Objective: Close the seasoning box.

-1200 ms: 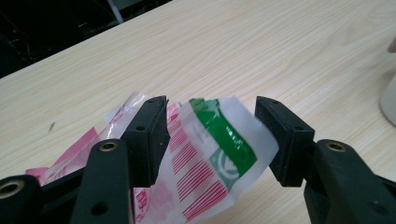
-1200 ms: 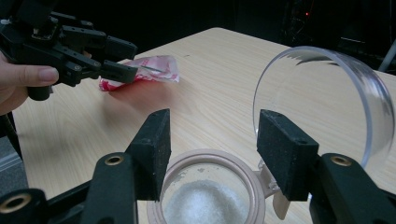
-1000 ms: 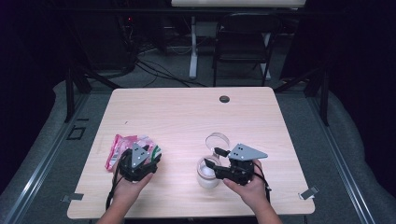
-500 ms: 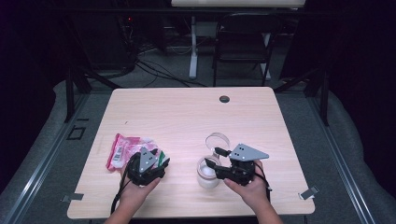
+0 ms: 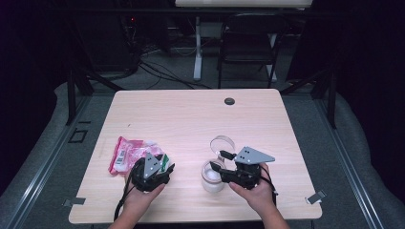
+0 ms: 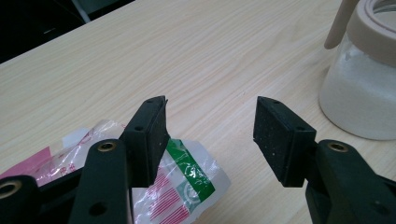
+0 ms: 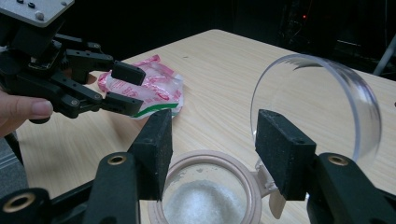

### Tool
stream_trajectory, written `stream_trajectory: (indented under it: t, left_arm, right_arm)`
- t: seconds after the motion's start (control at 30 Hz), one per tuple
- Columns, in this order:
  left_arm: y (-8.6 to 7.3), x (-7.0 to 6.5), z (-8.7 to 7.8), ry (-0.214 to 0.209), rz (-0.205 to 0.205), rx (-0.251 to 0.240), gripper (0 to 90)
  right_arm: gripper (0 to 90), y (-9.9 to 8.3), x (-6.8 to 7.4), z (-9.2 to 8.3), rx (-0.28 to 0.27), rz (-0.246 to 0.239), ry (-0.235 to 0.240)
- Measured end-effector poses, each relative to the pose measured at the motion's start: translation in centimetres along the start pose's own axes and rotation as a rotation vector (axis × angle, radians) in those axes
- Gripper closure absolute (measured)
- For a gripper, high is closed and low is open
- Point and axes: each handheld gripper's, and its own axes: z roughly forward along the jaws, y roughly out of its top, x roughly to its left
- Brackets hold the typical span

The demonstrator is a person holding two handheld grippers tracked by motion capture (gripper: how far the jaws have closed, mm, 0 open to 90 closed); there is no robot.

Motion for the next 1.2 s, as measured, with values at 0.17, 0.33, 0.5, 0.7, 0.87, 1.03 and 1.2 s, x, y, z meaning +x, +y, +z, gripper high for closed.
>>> stream_trajectory:
  t: [0.17, 0.33, 0.5, 0.7, 0.87, 1.03, 1.2]
  left_arm:
    - [0.0, -0.2, 0.1, -0.005, 0.006, 0.003, 44.3]
    - [0.0, -0.3, 0.1, -0.007, 0.012, 0.004, 44.4]
    - [0.0, -0.4, 0.1, -0.006, 0.014, 0.002, 44.5]
    - [-0.1, -0.5, 0.0, -0.004, 0.033, 0.004, 44.8]
    - [-0.2, -0.6, 0.0, -0.001, 0.034, 0.001, 44.8]
    - [-0.2, -0.5, -0.1, 0.001, 0.039, -0.003, 44.7]
    - [-0.3, -0.7, -0.2, -0.01, 0.043, -0.011, 45.2]
  right_arm:
    - [49.6, 0.2, -0.3, -0.4, 0.001, 0.002, -0.006]
    - [52.4, 0.4, -0.9, -1.1, -0.005, 0.01, -0.017]
    - [56.8, 0.6, -1.5, -1.7, -0.006, 0.028, -0.034]
    - [63.6, 0.8, -2.0, -2.3, -0.003, 0.048, -0.056]
    - [72.2, 0.9, -2.8, -2.9, 0.011, 0.061, -0.073]
    - [78.1, 0.8, -3.7, -3.5, 0.01, 0.085, -0.093]
    - [81.5, 0.6, -4.4, -3.7, 0.007, 0.107, -0.118]
